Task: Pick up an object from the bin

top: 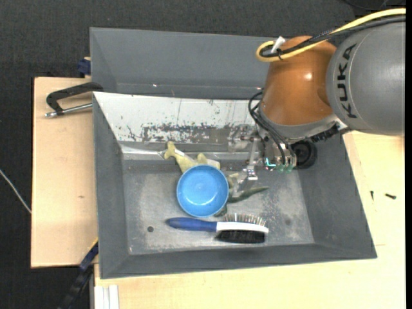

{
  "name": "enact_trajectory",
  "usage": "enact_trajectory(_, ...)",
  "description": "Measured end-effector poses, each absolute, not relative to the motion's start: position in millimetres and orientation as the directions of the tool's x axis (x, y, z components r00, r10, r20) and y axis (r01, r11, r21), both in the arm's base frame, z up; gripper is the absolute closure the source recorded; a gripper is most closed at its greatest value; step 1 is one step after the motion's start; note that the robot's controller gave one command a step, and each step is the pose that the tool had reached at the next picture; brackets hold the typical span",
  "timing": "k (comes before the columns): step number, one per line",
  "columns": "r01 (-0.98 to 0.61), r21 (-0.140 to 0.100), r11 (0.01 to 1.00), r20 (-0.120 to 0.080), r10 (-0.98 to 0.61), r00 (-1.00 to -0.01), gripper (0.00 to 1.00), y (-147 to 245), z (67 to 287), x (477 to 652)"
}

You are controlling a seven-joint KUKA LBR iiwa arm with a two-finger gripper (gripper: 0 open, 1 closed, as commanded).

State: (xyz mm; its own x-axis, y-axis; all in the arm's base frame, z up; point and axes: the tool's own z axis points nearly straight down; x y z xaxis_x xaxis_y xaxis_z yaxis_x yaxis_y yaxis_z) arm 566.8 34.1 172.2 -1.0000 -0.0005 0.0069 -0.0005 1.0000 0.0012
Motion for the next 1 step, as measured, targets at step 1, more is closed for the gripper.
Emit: enact_trajectory(1,0.216,0.004,0.976,-0.013,0.216,-0.976,0.00,12.7,88.3,533.4)
